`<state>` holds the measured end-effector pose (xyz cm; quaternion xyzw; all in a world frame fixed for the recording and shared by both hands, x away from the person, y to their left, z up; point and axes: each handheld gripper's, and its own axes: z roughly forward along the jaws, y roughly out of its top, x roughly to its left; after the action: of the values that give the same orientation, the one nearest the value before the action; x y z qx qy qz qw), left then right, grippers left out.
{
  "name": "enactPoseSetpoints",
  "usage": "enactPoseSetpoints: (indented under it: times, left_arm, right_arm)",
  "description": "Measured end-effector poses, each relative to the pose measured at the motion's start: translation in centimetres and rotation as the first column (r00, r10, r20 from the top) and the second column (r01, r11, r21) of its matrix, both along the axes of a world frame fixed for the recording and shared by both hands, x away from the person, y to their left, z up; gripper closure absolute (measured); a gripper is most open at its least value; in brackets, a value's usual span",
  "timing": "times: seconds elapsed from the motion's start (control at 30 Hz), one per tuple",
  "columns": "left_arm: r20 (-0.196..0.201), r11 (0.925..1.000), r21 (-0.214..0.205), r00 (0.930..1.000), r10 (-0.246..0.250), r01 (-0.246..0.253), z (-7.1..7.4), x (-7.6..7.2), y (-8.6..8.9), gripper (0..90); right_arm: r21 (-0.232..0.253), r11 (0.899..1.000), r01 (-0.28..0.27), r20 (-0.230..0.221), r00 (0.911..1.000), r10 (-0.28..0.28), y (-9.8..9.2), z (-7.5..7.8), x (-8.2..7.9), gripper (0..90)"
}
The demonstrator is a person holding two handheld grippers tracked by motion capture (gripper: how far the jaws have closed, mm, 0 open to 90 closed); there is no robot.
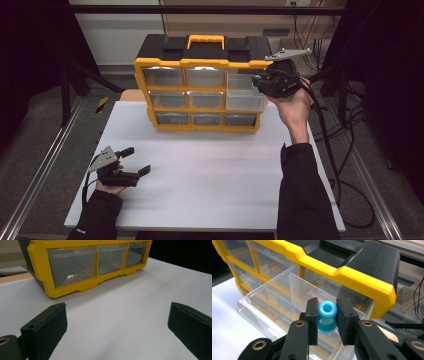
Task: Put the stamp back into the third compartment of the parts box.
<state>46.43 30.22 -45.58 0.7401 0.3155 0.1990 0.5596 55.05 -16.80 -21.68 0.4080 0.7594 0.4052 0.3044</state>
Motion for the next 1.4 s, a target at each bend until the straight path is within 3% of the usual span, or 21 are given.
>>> enactPoseSetpoints:
  times: [0.9, 1.23, 1.4]
  left_arm:
    - [0.0, 1.0, 0.003, 1.0, 0.001, -0.001, -0.01, 0.01, -0.01, 2.3]
    - [-0.001, 1.0, 0.003, 1.0, 0.0, 0.0, -0.02, 0.01, -0.01, 2.3]
    - [-0.001, 1.0, 0.003, 1.0, 0.0, 0.0, -0.02, 0.02, -0.01, 2.2]
  right_arm:
    - [0.0, 1.0, 0.017, -0.037, 0.9992, -0.017, -0.05, -0.79, 0.48, 72.1]
    - [-0.013, 1.0, 0.018, -0.04, 0.999, -0.018, -0.07, -0.96, 0.6, 71.7]
    - [0.008, 1.0, 0.016, -0.027, 0.9995, -0.016, -0.1, -0.77, 0.41, 67.3]
